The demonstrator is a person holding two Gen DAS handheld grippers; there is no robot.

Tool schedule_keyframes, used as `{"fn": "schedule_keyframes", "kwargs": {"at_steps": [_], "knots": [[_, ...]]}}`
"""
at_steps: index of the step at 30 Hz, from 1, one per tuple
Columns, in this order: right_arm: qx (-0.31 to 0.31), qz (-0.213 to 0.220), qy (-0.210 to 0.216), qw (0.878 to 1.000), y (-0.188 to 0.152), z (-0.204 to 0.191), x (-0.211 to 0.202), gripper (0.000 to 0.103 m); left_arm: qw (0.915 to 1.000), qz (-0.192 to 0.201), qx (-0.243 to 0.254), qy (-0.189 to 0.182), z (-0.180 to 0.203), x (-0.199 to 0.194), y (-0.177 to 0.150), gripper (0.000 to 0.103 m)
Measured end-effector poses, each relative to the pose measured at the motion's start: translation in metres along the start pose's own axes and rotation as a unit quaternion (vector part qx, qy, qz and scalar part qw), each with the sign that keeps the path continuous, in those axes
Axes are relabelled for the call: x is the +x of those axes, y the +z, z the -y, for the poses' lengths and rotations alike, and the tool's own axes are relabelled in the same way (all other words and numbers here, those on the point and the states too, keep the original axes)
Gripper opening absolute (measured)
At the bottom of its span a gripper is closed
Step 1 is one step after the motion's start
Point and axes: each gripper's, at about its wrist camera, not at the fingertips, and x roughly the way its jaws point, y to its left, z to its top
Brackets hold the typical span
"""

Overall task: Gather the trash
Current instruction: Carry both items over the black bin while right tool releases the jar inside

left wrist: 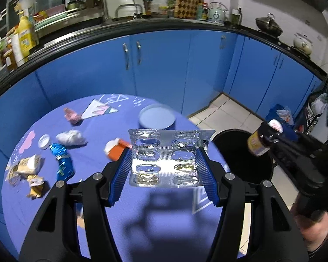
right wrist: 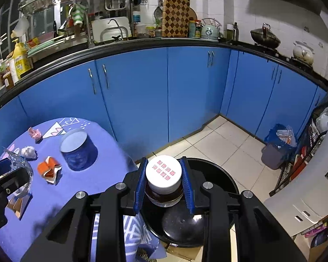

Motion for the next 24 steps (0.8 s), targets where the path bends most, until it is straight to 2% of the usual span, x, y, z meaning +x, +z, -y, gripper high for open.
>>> {"fn": "schedule_keyframes", "kwargs": {"at_steps": [10, 21, 22, 23, 24], "knots": [[-0.017, -0.003, -0.019, 1.0, 0.0, 0.011, 0.012, 0.03, 0.9998, 0.003, 0.017, -0.004, 0.027, 0.016, 0.019, 0.061], [-0.019, -0.001, -0.027, 0.999, -0.001, 0.014, 0.015, 0.03, 0.9999, -0.004, 0.01, -0.003, 0.023, 0.019, 0.018, 0.061], [-0.018, 0.0, -0.029, 0.999, -0.001, 0.015, 0.015, 0.034, 0.9999, -0.004, 0.01, -0.002, 0.024, 0.019, 0.019, 0.061], [-0.016, -0.001, -0.032, 0.999, -0.001, 0.016, 0.015, 0.043, 0.9999, -0.004, 0.01, -0.002, 0.024, 0.019, 0.018, 0.061], [-0.015, 0.001, -0.035, 0.999, -0.001, 0.016, 0.014, 0.086, 0.9999, -0.004, 0.01, -0.004, 0.024, 0.019, 0.018, 0.061]]}}
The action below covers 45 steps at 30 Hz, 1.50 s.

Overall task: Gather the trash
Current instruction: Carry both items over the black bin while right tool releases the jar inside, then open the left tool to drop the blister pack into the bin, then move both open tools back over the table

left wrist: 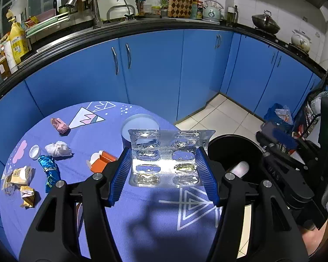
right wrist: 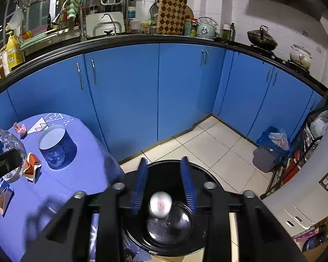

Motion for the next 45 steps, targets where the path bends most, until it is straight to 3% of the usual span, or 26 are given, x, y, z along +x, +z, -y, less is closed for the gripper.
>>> {"fn": "schedule_keyframes", "kwargs": {"at_steps": [1, 11, 14, 16, 23, 24, 25, 26, 28, 34, 45], "knots": [[0.002, 0.012, -0.002, 1.0, -0.001, 0.001, -0.004, 0.097, 1.0, 0.0, 0.002, -0.002, 0.001, 0.0, 0.0, 0.061], [0.028, 0.016, -0.052, 0.998, -0.012, 0.031, -0.013, 0.096, 0.9995, -0.007, 0.023, -0.02, 0.019, 0.004, 0.001, 0.061], [0.039, 0.021, -0.087, 0.995, -0.014, 0.044, -0.018, 0.096, 0.9984, -0.018, 0.034, -0.042, 0.035, 0.011, 0.004, 0.061], [0.052, 0.023, -0.093, 0.994, -0.015, 0.055, -0.022, 0.096, 0.9969, -0.027, 0.039, -0.063, 0.045, 0.017, 0.007, 0.061], [0.088, 0.022, -0.107, 0.99, -0.02, 0.088, -0.03, 0.096, 0.9933, -0.043, 0.066, -0.084, 0.088, 0.042, 0.011, 0.063], [0.09, 0.021, -0.107, 0.99, -0.021, 0.09, -0.03, 0.096, 0.9925, -0.046, 0.069, -0.09, 0.093, 0.046, 0.012, 0.073], [0.094, 0.02, -0.107, 0.99, -0.023, 0.093, -0.029, 0.096, 0.9928, -0.044, 0.067, -0.089, 0.095, 0.048, 0.012, 0.091], [0.096, 0.018, -0.107, 0.989, -0.023, 0.095, -0.027, 0.096, 0.9937, -0.036, 0.063, -0.086, 0.096, 0.049, 0.013, 0.097], [0.098, 0.014, -0.107, 0.989, -0.026, 0.098, -0.024, 0.096, 0.9951, -0.022, 0.056, -0.078, 0.096, 0.048, 0.013, 0.098], [0.094, 0.009, -0.087, 0.992, -0.026, 0.093, -0.02, 0.096, 0.9957, -0.04, 0.043, -0.071, 0.085, 0.055, 0.015, 0.098], [0.047, 0.031, -0.025, 0.998, -0.013, 0.023, -0.048, 0.096, 0.9994, -0.008, 0.003, -0.032, 0.019, 0.008, 0.004, 0.098]]}}
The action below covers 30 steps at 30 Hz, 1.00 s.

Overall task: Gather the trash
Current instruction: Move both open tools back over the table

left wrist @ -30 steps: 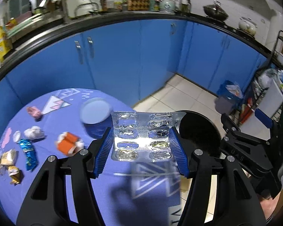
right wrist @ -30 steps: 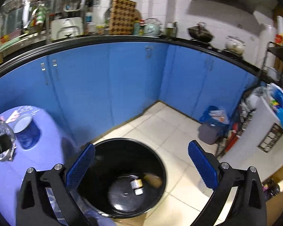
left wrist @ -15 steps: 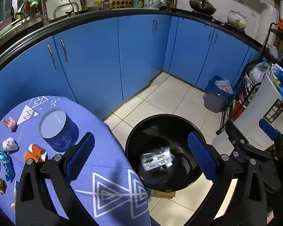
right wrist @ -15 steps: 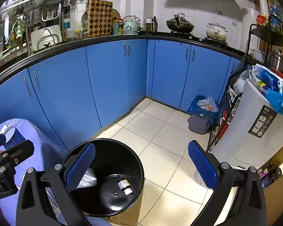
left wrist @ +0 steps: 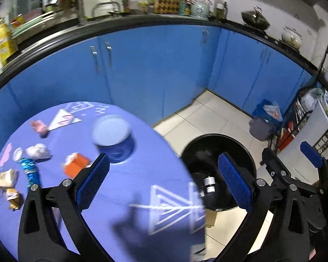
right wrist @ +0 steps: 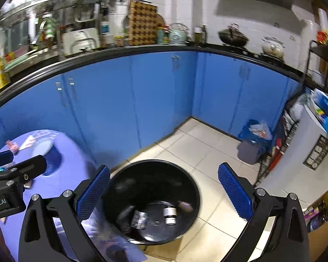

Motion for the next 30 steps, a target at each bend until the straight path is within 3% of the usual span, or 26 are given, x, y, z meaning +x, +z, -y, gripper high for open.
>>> {"fn": "schedule_keyframes", "kwargs": {"at_steps": [8, 12, 19, 25, 30], "knots": [[-0.057, -0.004, 0.068, 0.996, -0.002, -0.087, -0.009, 0.096, 0.9959, 0.011, -0.062, 0.064, -0.087, -0.039, -0.02, 0.098], [-0.076, -0.013, 0.11, 0.991, -0.003, -0.125, -0.009, 0.096, 0.9894, 0.001, -0.091, 0.113, -0.135, -0.051, -0.036, 0.098], [-0.115, -0.036, 0.169, 0.978, -0.012, -0.189, 0.0, 0.096, 0.9759, -0.014, -0.138, 0.168, -0.211, -0.064, -0.072, 0.098], [-0.151, -0.062, 0.195, 0.967, -0.021, -0.231, 0.02, 0.096, 0.9652, -0.049, -0.178, 0.185, -0.256, -0.052, -0.099, 0.098], [-0.178, -0.079, 0.208, 0.959, -0.025, -0.257, 0.041, 0.096, 0.9614, -0.074, -0.193, 0.181, -0.275, -0.032, -0.109, 0.094]]}}
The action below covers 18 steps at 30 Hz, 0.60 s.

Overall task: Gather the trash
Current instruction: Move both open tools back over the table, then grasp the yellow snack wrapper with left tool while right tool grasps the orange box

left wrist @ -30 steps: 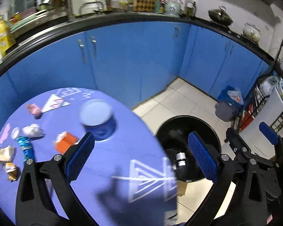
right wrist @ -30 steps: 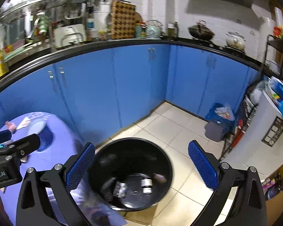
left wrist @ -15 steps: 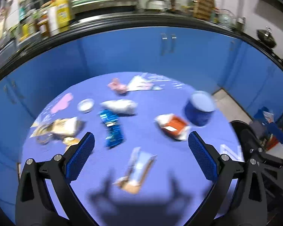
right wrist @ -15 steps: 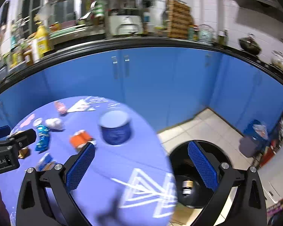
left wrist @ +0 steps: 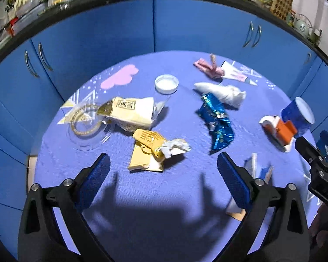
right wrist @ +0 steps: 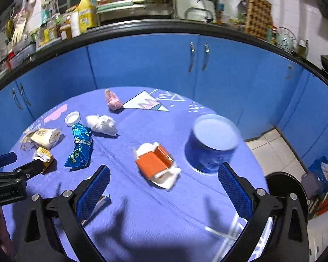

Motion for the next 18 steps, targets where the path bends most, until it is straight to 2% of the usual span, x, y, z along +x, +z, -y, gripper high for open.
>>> {"fn": "schedule_keyframes", "kwargs": {"at_steps": [6, 8, 9, 11, 12, 14, 15, 17, 18], "knots": [[-0.01, -0.03, 0.018, 0.999, 0.005, -0.004, 0.034, 0.096, 0.9997, -0.025, 0.004, -0.002, 0.001, 0.025, 0.001, 0.087], [-0.015, -0.037, 0.018, 0.999, 0.006, -0.005, 0.042, 0.093, 0.9994, -0.035, 0.0, -0.006, 0.001, 0.033, 0.001, 0.086], [-0.018, -0.04, 0.016, 0.999, 0.007, -0.006, 0.045, 0.09, 0.9992, -0.039, -0.001, -0.007, 0.0, 0.037, 0.002, 0.085], [-0.017, -0.057, 0.02, 0.998, 0.006, -0.006, 0.054, 0.059, 0.9991, -0.042, -0.003, -0.004, 0.0, 0.042, 0.002, 0.083], [-0.015, -0.066, 0.024, 0.997, 0.005, -0.005, 0.058, 0.054, 0.9993, -0.037, -0.001, 0.0, 0.0, 0.043, 0.003, 0.08], [-0.015, -0.061, 0.026, 0.998, 0.004, -0.004, 0.057, 0.05, 0.9994, -0.035, -0.003, 0.0, -0.001, 0.043, 0.003, 0.078], [-0.015, -0.061, 0.027, 0.998, 0.003, -0.004, 0.056, 0.05, 0.9995, -0.032, -0.003, -0.001, -0.001, 0.043, 0.002, 0.074], [-0.014, -0.061, 0.03, 0.998, 0.002, -0.004, 0.052, 0.048, 0.9996, -0.027, -0.002, 0.002, -0.001, 0.041, 0.002, 0.058], [-0.014, -0.06, 0.033, 0.998, 0.001, -0.005, 0.049, 0.048, 0.9997, -0.025, 0.0, 0.006, 0.0, 0.039, 0.002, 0.043]]}}
